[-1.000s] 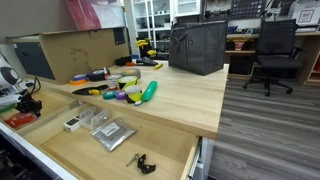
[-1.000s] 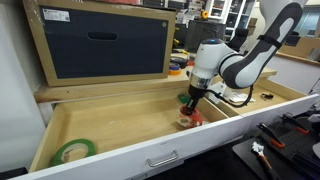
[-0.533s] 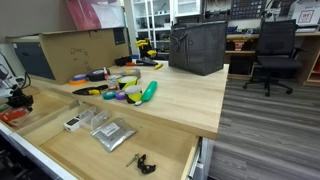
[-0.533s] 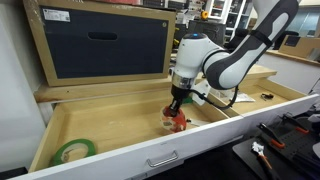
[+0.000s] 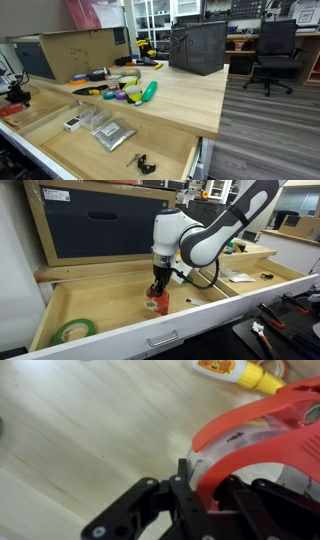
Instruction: Put the tape and tape dispenser into the drawer
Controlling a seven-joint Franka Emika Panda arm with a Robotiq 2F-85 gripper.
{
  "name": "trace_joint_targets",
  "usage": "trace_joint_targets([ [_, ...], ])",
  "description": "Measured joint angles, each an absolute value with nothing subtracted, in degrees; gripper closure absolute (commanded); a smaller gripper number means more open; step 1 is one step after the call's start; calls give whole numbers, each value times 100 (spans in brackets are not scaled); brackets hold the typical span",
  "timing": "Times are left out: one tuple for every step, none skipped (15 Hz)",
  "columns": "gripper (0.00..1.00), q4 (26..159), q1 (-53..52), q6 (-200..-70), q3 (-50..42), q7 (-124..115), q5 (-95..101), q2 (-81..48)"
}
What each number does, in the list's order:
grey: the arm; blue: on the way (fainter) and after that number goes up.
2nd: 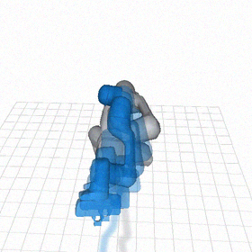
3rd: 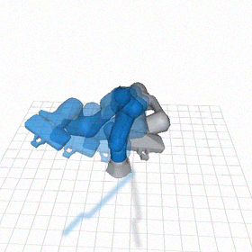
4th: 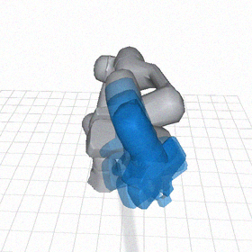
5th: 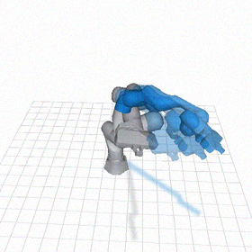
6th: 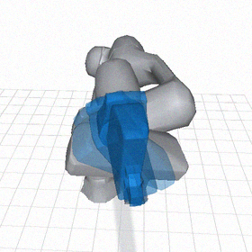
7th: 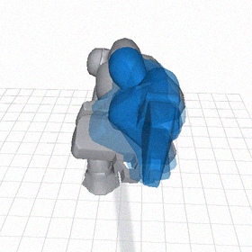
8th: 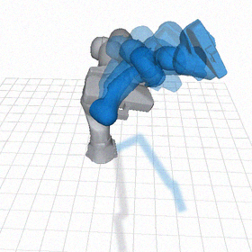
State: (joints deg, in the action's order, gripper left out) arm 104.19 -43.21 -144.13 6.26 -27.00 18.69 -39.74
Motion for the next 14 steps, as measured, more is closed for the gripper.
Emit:
trace_joint_targets([
  [94, 10201, -4315, -14294, 625, -2617, 1767, -4094],
  [94, 9982, -4309, -14186, 624, -2561, 1668, -4213],
  [94, 9759, -4305, -14073, 624, -2492, 1586, -4332],
  [94, 9538, -4304, -13964, 625, -2450, 1517, -4448],
  [94, 9318, -4307, -13838, 627, -2396, 1453, -4564],
  [94, 9095, -4315, -13702, 631, -2380, 1420, -4681],
  [94, 8881, -4329, -13563, 638, -2379, 1406, -4796],
  [94, 8672, -4342, -13428, 658, -2379, 1393, -4914],
  [94, 8477, -4366, -13298, 681, -2379, 1383, -5028],
  [94, 8294, -4407, -13181, 693, -2379, 1376, -5141],
  [76, 8136, -4458, -13082, 696, -2379, 1374, -5241],
  [76, 7986, -4509, -12960, 695, -2379, 1373, -5335],
  [76, 7866, -4550, -12868, 693, -2379, 1372, -5413],
  [76, 7783, -4576, -12832, 692, -2379, 1372, -5470],
])
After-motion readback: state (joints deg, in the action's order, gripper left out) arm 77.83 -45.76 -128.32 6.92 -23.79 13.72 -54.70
